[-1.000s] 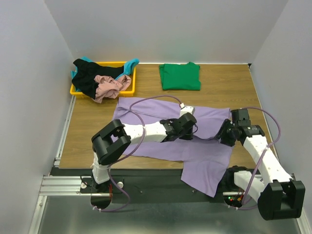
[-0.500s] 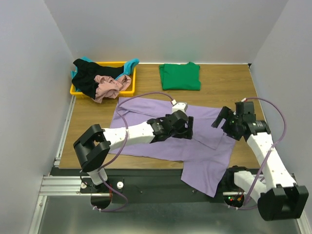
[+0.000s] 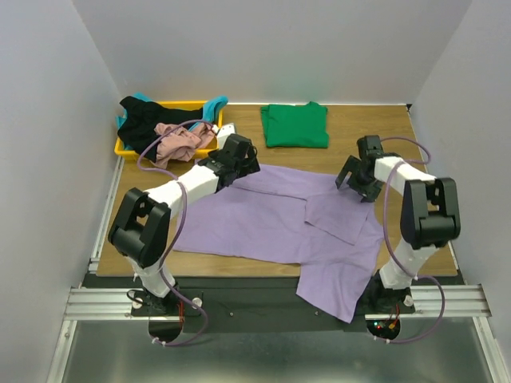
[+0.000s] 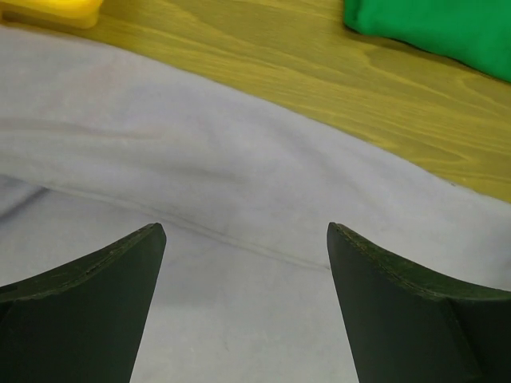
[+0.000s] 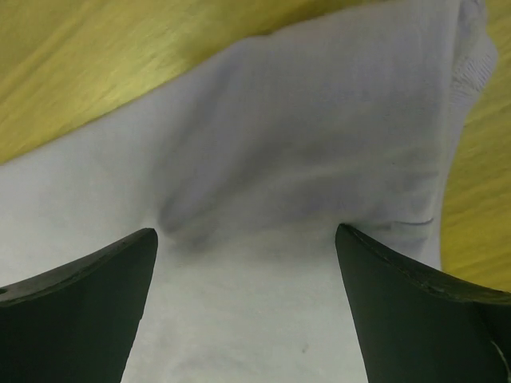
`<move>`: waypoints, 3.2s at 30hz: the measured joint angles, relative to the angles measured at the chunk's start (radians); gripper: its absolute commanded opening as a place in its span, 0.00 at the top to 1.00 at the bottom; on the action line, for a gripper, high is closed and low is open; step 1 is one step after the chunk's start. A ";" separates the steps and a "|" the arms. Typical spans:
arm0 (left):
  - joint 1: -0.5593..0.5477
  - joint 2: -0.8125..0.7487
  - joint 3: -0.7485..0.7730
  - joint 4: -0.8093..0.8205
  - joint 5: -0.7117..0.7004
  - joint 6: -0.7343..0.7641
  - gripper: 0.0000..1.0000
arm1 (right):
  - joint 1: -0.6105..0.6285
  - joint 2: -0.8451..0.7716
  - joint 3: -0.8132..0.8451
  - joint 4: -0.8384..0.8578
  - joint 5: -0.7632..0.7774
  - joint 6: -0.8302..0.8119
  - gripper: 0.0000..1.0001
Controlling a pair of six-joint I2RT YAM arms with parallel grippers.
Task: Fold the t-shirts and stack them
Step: Fold the tshirt
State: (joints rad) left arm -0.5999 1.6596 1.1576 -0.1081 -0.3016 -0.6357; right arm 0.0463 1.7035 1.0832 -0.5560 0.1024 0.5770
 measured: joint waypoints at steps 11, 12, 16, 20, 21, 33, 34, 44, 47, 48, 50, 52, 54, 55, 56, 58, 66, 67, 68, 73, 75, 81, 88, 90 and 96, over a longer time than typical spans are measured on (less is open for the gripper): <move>0.137 0.172 0.063 0.005 0.019 0.059 0.05 | -0.079 0.235 0.256 -0.005 0.077 -0.061 0.00; 0.146 0.180 0.063 0.006 0.021 0.064 0.05 | -0.095 0.257 0.281 -0.001 0.083 -0.080 0.00; 0.178 0.240 0.112 0.005 0.026 0.081 0.05 | -0.116 0.319 0.363 -0.002 0.111 -0.177 0.00; 0.178 0.287 0.168 0.006 0.038 0.094 0.05 | -0.136 0.368 0.434 0.006 0.098 -0.271 0.00; 0.178 0.296 0.181 0.006 0.041 0.098 0.05 | -0.145 0.382 0.457 0.008 0.091 -0.301 0.00; 0.178 0.421 0.297 0.037 0.134 0.142 0.05 | -0.174 0.462 0.579 0.019 0.082 -0.469 0.00; 0.178 0.427 0.305 0.034 0.133 0.142 0.05 | -0.175 0.466 0.586 0.020 0.080 -0.474 0.00; 0.175 0.605 0.589 -0.082 0.042 0.159 0.05 | -0.179 0.489 0.620 0.030 0.065 -0.552 0.00; 0.175 0.647 0.660 -0.121 0.021 0.161 0.05 | -0.179 0.490 0.624 0.037 0.058 -0.570 0.00; 0.175 0.647 0.663 -0.126 0.020 0.161 0.05 | -0.179 0.490 0.624 0.039 0.055 -0.576 0.00; 0.174 0.646 0.663 -0.138 0.017 0.161 0.05 | -0.180 0.486 0.622 0.039 0.046 -0.588 0.00; 0.167 0.638 0.663 -0.153 0.014 0.161 0.05 | -0.182 0.473 0.614 0.033 0.034 -0.591 0.00; 0.161 0.618 0.662 -0.185 0.010 0.163 0.05 | -0.183 0.435 0.587 0.024 0.017 -0.587 0.00; 0.155 0.595 0.658 -0.200 0.005 0.164 0.05 | -0.183 0.405 0.562 0.018 0.007 -0.567 0.00; 0.150 0.571 0.649 -0.206 0.002 0.164 0.05 | -0.183 0.367 0.541 0.012 0.002 -0.549 0.00; 0.126 0.474 0.604 -0.215 -0.010 0.164 0.04 | -0.183 0.243 0.457 0.014 -0.014 -0.488 0.00; -0.042 -0.197 0.098 -0.098 -0.051 0.057 0.05 | -0.183 -0.438 -0.071 0.032 -0.053 -0.197 0.00; -0.054 -0.285 0.003 -0.098 -0.052 0.015 0.05 | -0.183 -0.520 -0.143 0.023 -0.068 -0.166 0.00; -0.055 -0.341 -0.085 -0.087 -0.053 -0.024 0.05 | -0.183 -0.591 -0.219 0.010 -0.086 -0.134 0.00; -0.068 -0.465 -0.457 -0.158 -0.009 -0.200 0.05 | -0.182 -0.879 -0.469 -0.095 -0.147 0.001 0.00; -0.077 -0.497 -0.559 -0.183 0.021 -0.245 0.04 | -0.182 -0.982 -0.507 -0.129 -0.164 0.047 0.00; -0.092 -0.625 -0.698 -0.205 0.095 -0.349 0.06 | -0.182 -1.135 -0.545 -0.177 -0.182 0.183 0.00; -0.094 -0.599 -0.702 -0.190 0.089 -0.401 0.28 | -0.182 -1.025 -0.592 -0.210 -0.177 0.294 0.00; -0.094 -0.574 -0.692 -0.178 0.085 -0.406 0.43 | -0.182 -1.012 -0.617 -0.218 -0.177 0.330 0.00; -0.094 -0.469 -0.644 -0.175 0.048 -0.426 0.80 | -0.182 -1.094 -0.658 -0.254 -0.156 0.430 0.00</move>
State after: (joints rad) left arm -0.6941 1.1908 0.5140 -0.2832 -0.2539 -1.0618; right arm -0.1360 0.6090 0.4248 -0.8101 -0.0536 1.0073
